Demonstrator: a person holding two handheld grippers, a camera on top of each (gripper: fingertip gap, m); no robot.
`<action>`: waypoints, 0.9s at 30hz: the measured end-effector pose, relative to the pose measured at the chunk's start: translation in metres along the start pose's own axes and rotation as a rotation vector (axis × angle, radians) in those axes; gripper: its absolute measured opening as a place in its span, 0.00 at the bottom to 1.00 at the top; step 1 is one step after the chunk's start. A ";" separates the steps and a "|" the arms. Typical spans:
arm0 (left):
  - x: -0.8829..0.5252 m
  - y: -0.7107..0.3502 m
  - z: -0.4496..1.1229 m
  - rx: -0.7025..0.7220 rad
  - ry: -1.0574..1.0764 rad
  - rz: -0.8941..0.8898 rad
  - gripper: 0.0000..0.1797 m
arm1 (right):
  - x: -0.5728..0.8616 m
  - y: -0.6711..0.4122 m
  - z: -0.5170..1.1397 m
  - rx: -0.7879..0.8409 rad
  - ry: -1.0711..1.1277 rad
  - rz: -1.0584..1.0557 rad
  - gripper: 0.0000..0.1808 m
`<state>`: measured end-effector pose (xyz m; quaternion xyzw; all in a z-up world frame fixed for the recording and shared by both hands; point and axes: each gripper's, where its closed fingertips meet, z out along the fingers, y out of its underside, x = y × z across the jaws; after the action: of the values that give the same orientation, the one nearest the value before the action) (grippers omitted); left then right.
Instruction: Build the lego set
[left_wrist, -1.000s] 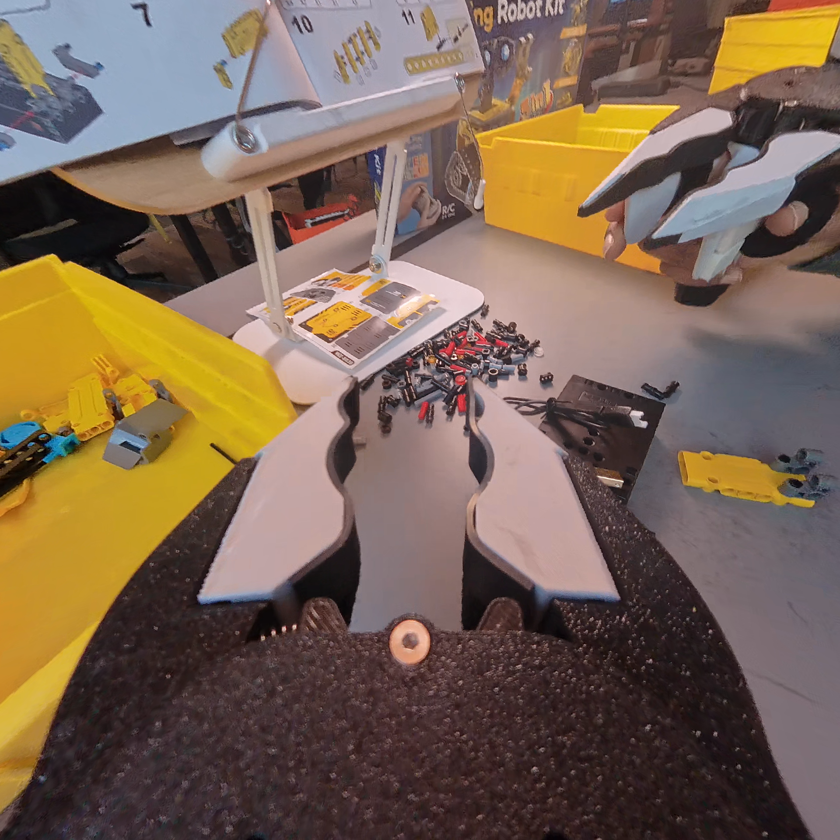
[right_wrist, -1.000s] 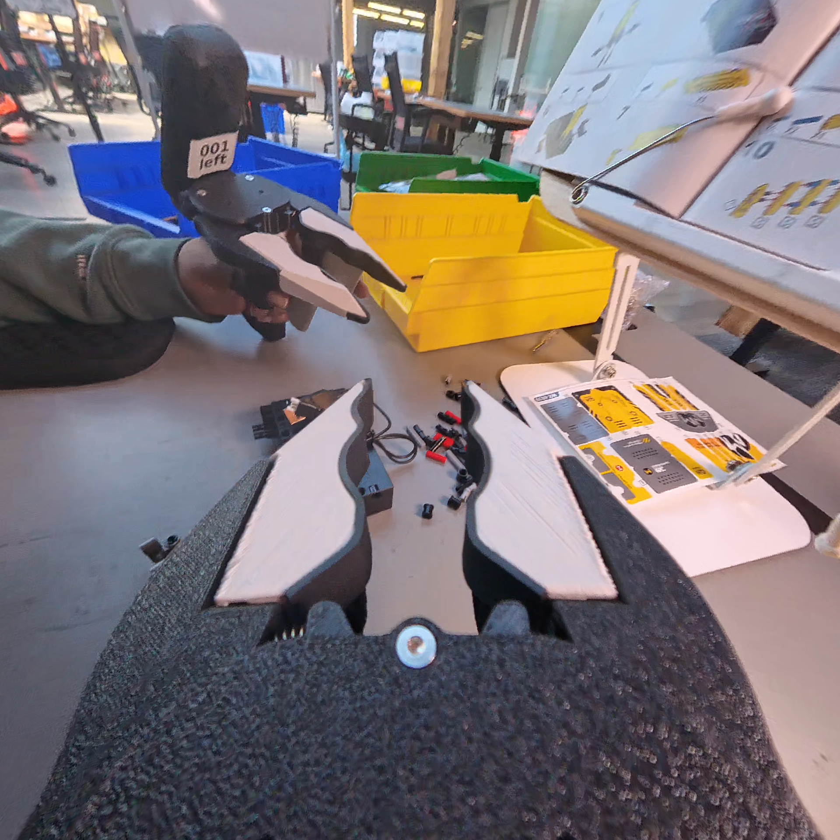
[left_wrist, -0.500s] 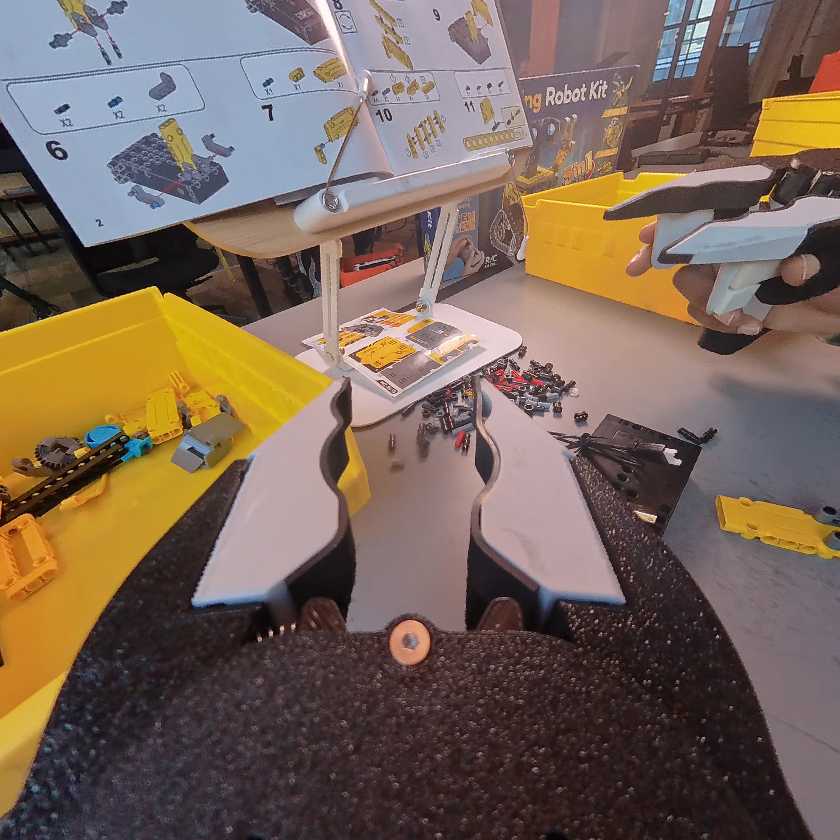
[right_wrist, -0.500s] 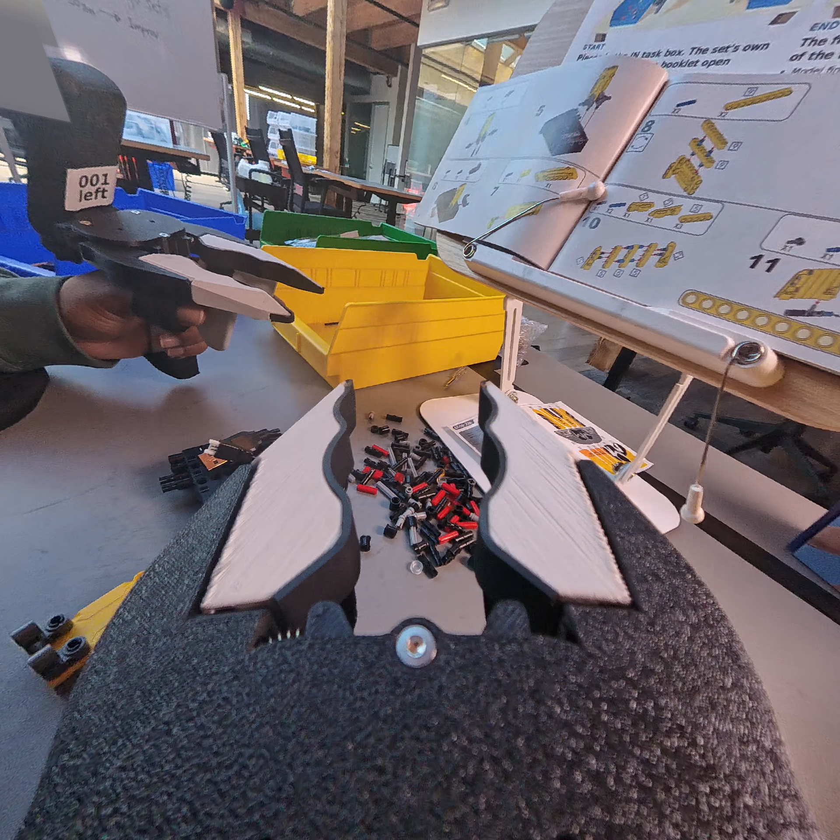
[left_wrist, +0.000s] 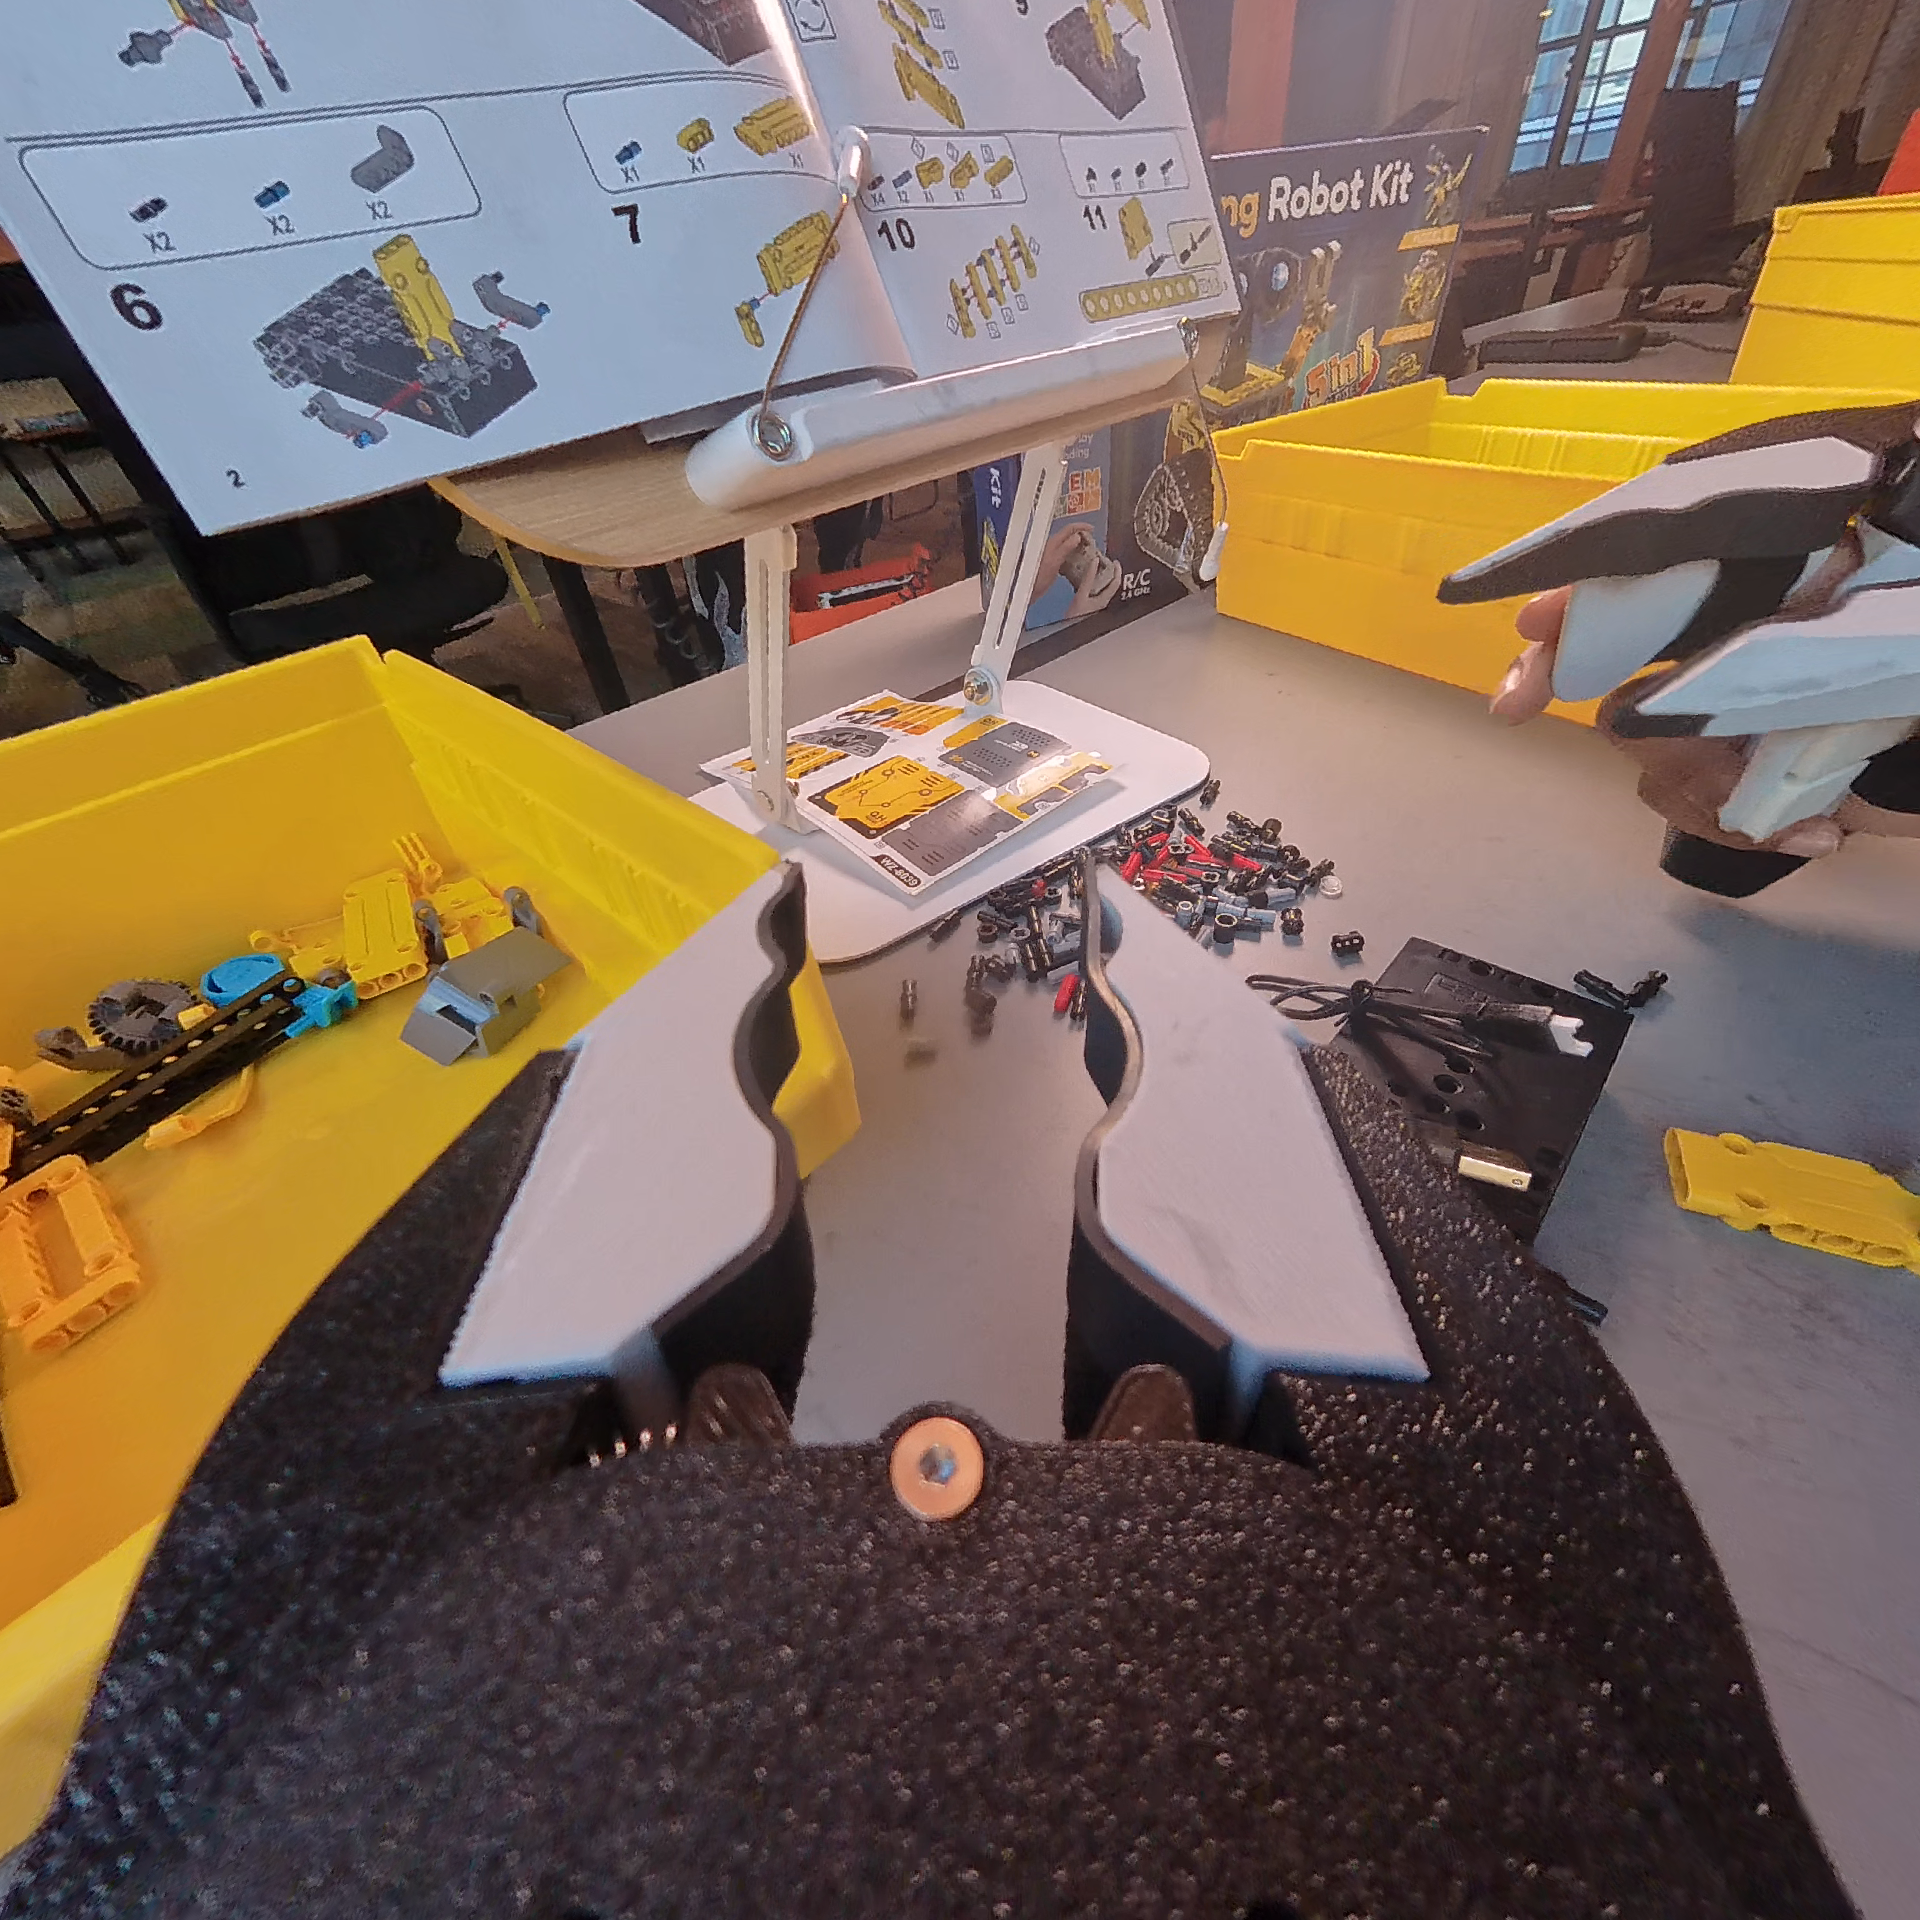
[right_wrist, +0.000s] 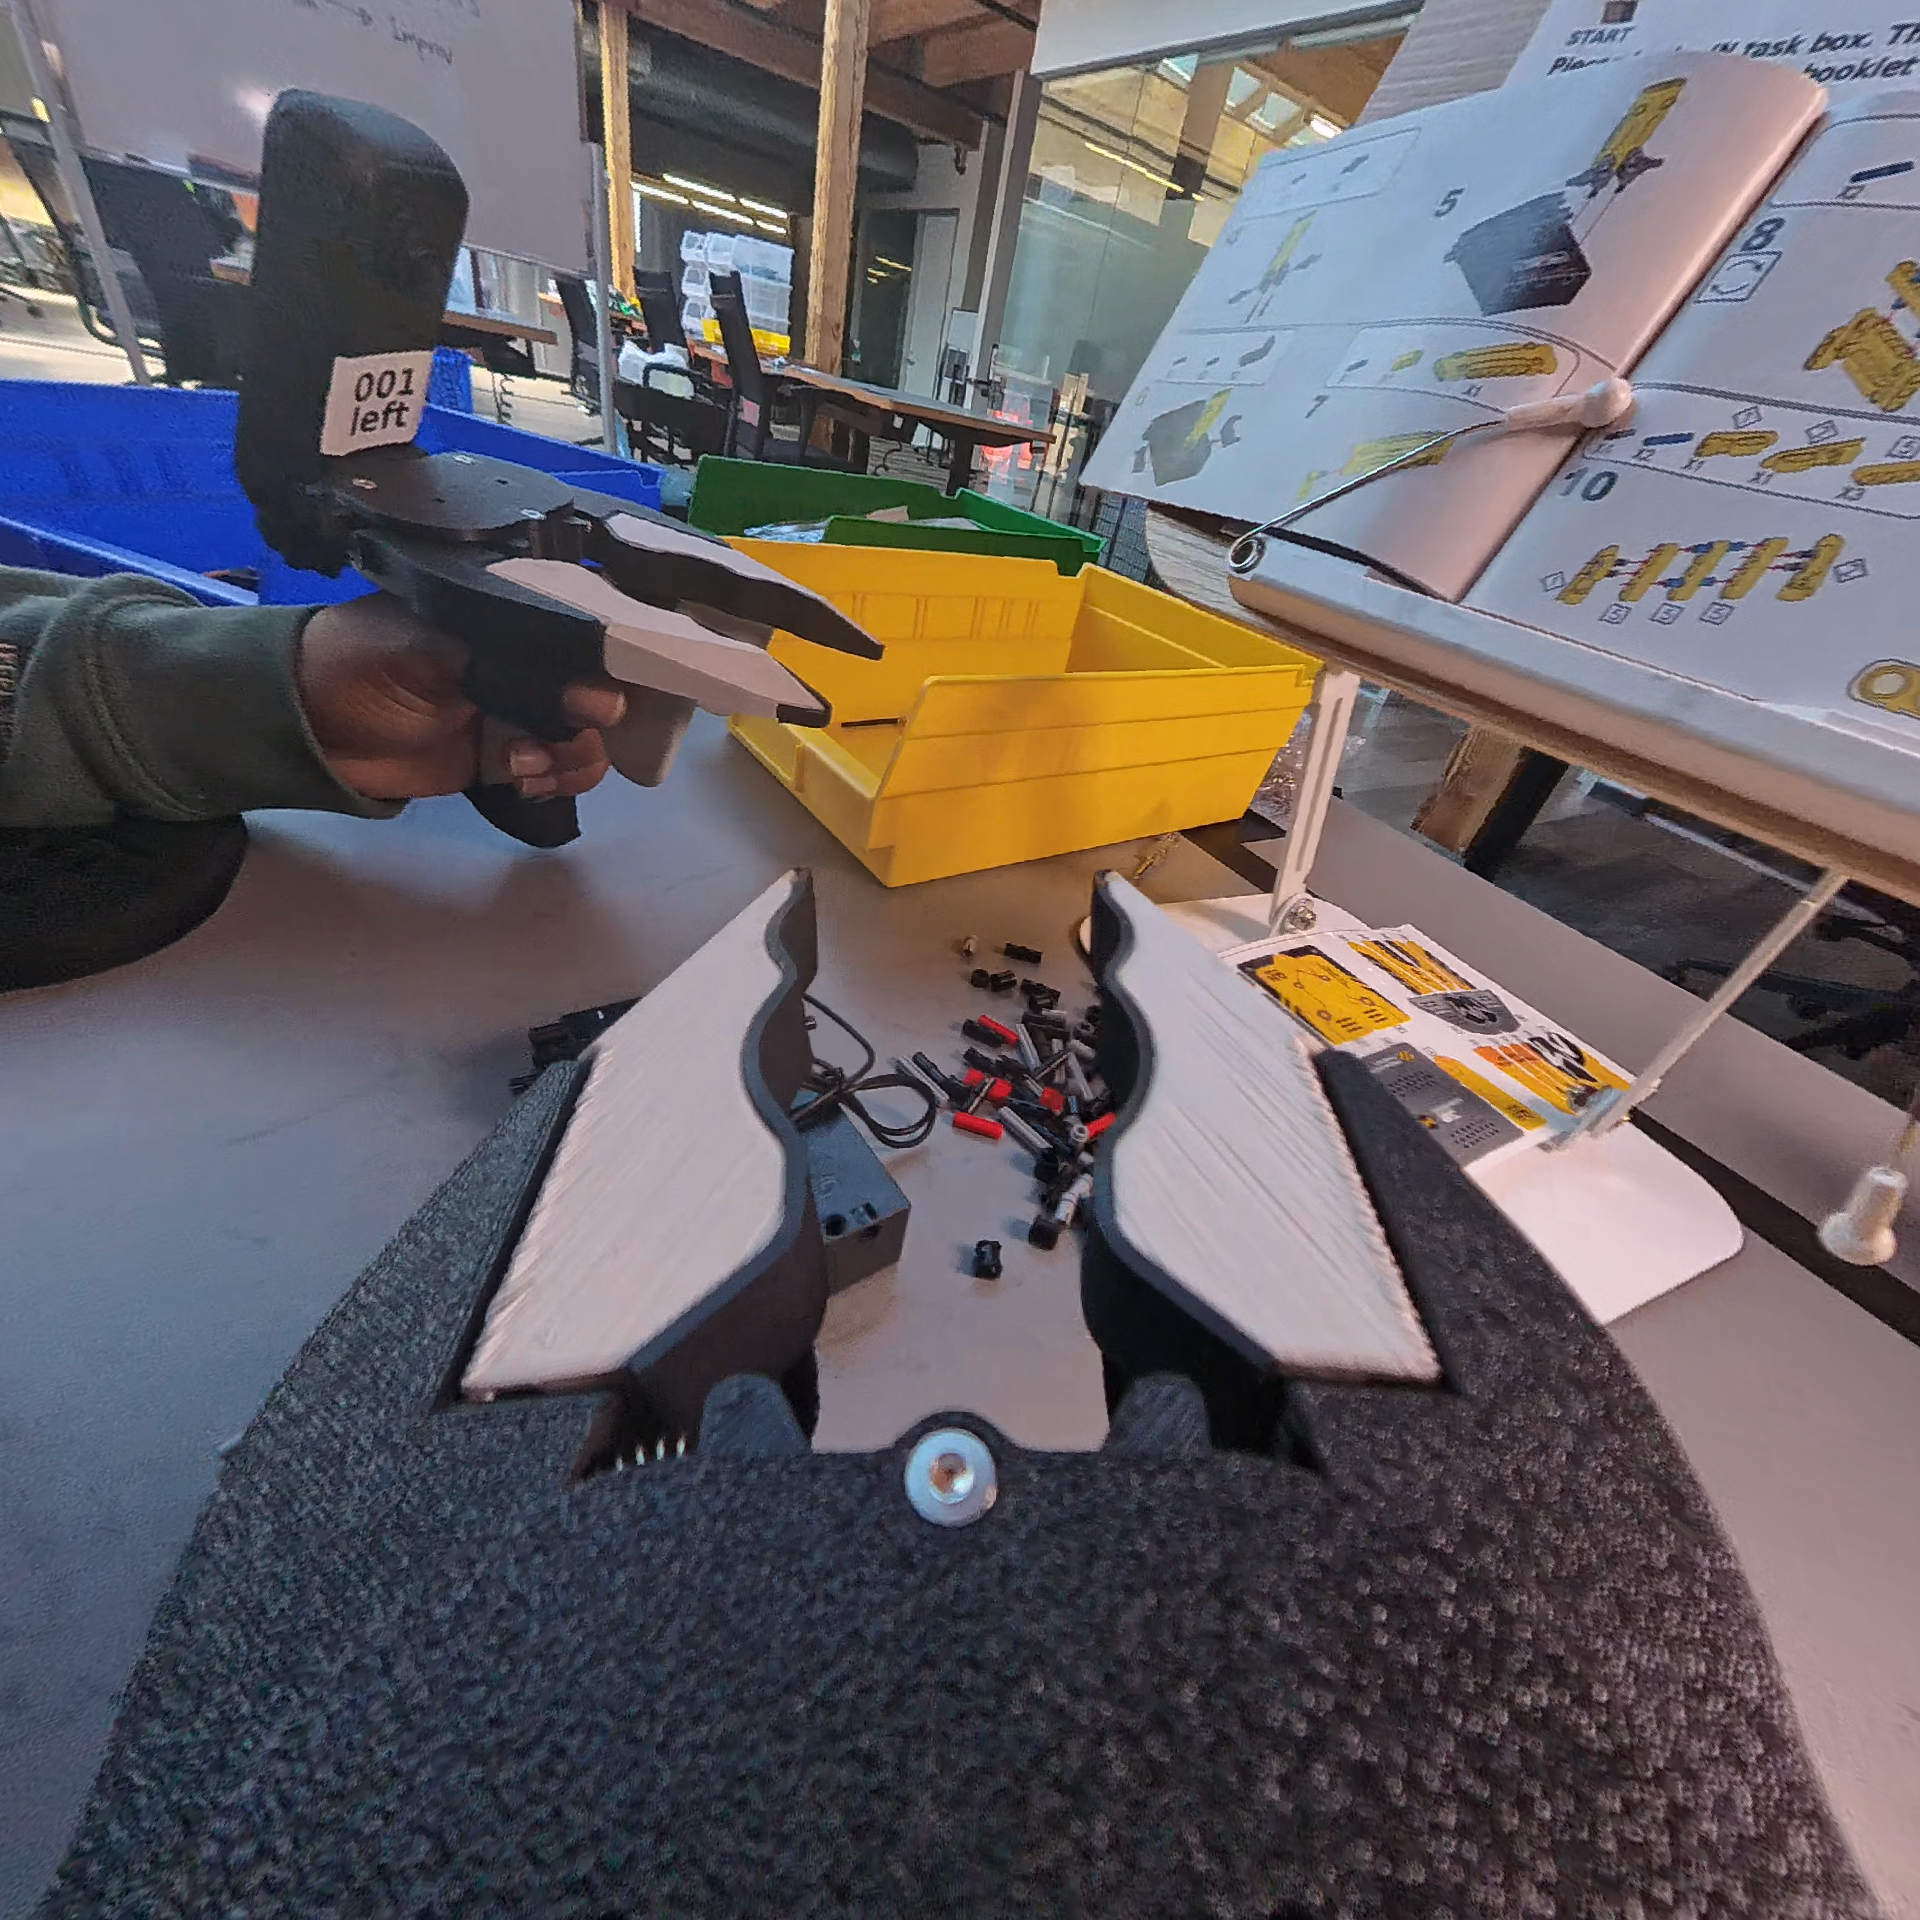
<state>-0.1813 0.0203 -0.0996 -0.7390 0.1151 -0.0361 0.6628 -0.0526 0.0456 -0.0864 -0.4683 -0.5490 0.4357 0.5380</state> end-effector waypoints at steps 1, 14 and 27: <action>0.000 0.002 0.001 -0.006 -0.001 -0.004 0.29 | -0.006 0.001 0.001 -0.006 -0.015 0.008 0.28; 0.009 0.004 0.006 -0.028 -0.017 0.012 0.29 | 0.102 -0.119 -0.102 0.127 0.325 -0.227 0.15; 0.023 0.002 0.016 -0.042 0.020 0.005 0.29 | 0.120 0.109 -0.279 -0.964 0.135 -0.078 0.32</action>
<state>-0.1562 0.0302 -0.1058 -0.7521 0.1245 -0.0394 0.6460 0.2335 0.1761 -0.1603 -0.6703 -0.6694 0.0801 0.3101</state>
